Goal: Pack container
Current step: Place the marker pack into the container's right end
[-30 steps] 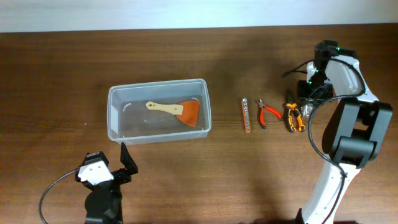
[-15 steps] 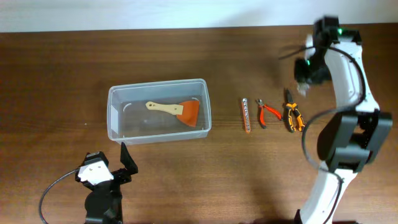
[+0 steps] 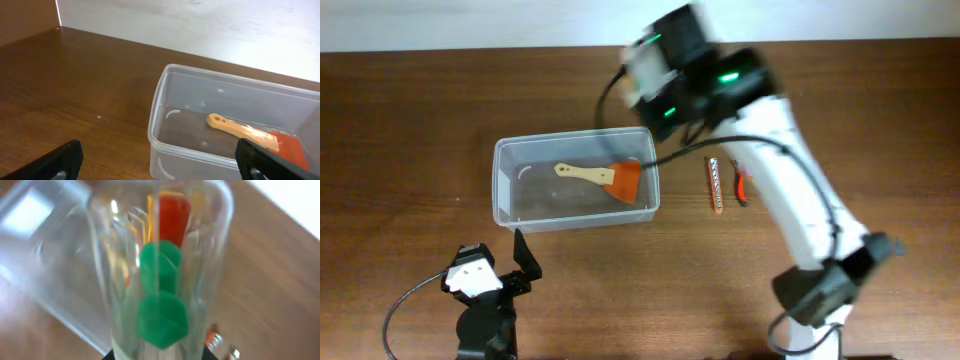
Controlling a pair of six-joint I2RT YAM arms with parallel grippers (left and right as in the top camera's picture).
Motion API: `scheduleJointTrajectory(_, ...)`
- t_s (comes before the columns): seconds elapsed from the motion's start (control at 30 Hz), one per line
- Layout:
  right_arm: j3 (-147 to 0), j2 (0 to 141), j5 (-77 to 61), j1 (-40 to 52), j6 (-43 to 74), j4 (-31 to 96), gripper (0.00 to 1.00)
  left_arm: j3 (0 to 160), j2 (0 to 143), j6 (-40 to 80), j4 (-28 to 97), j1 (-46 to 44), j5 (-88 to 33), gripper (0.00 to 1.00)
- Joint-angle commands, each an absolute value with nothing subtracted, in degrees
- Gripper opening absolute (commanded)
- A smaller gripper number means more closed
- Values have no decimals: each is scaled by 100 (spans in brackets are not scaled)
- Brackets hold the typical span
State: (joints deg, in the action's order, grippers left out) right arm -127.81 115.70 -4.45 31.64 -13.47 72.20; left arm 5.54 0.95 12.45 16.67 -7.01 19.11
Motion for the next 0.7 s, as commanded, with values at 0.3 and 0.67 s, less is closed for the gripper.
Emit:
scheduleJointTrajectory(0.3, -12551, 13561, 561, 3763, -3728, 7094, 9, 532, 69, 1194, 1671, -725, 1933, 99)
scheduleJointTrajectory(0.67, -13211, 13100, 703, 3634, -2565, 7483, 99, 532, 69, 1194, 1671, -725, 1933, 99)
